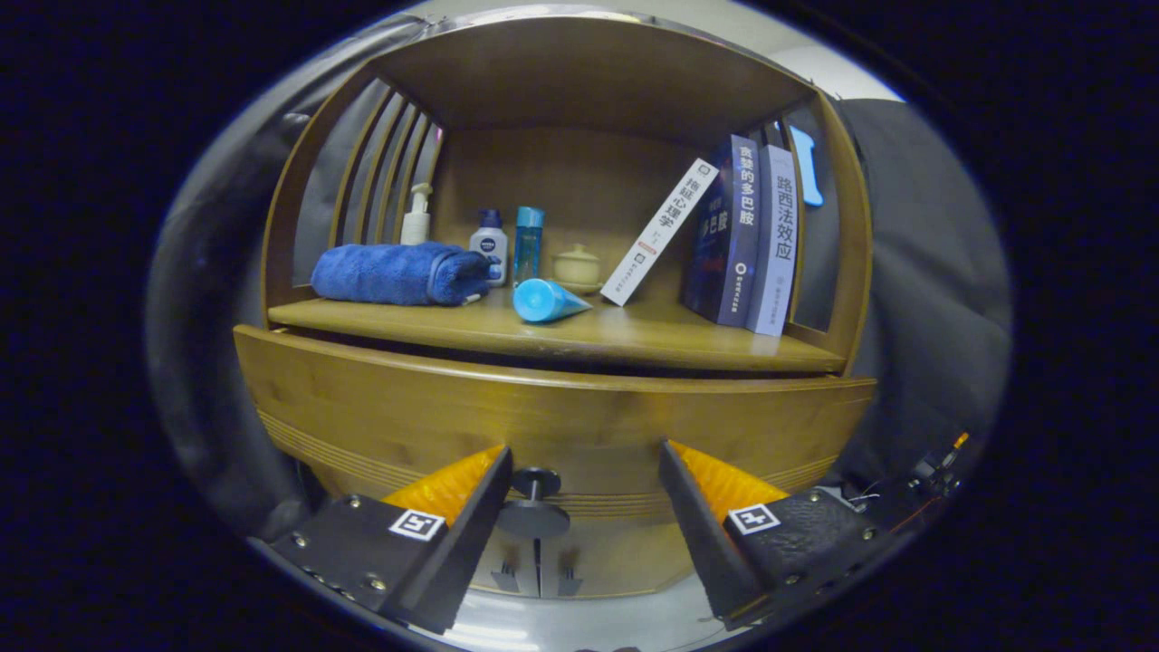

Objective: Pull open the drawer, take out the items inside it, and place them on the countertop above the cabinet.

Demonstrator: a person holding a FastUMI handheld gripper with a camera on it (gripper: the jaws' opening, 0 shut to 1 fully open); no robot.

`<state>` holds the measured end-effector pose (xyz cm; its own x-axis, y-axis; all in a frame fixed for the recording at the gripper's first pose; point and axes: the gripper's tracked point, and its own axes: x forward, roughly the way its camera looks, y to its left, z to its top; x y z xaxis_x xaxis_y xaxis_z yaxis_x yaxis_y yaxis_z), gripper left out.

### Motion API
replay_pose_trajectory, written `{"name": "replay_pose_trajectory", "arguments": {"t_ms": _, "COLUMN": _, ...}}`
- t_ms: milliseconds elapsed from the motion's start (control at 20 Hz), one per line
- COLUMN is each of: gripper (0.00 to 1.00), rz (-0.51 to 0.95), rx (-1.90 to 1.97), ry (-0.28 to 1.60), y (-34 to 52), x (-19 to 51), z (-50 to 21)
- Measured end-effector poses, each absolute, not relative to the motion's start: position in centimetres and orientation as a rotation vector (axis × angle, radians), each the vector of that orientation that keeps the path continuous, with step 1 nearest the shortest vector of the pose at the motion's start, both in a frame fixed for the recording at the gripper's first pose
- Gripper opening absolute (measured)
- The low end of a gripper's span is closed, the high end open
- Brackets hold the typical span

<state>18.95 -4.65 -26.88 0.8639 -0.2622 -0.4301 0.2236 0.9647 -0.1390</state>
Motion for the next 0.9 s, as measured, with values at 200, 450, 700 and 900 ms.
{"name": "replay_pose_trajectory", "arguments": {"t_ms": 200, "gripper": 0.98, "rz": -0.263, "rx": -0.109, "ry": 0.464, "y": -4.8, "x": 20.1, "z": -27.1}}
{"name": "replay_pose_trajectory", "arguments": {"t_ms": 450, "gripper": 0.98, "rz": -0.272, "rx": -0.108, "ry": 0.472, "y": -4.9, "x": 21.5, "z": -27.5}}
{"name": "replay_pose_trajectory", "arguments": {"t_ms": 700, "gripper": 0.97, "rz": -0.263, "rx": -0.115, "ry": 0.469, "y": -4.8, "x": 21.4, "z": -27.3}}
{"name": "replay_pose_trajectory", "arguments": {"t_ms": 900, "gripper": 0.97, "rz": -0.257, "rx": -0.117, "ry": 0.464, "y": -4.8, "x": 21.4, "z": -27.3}}
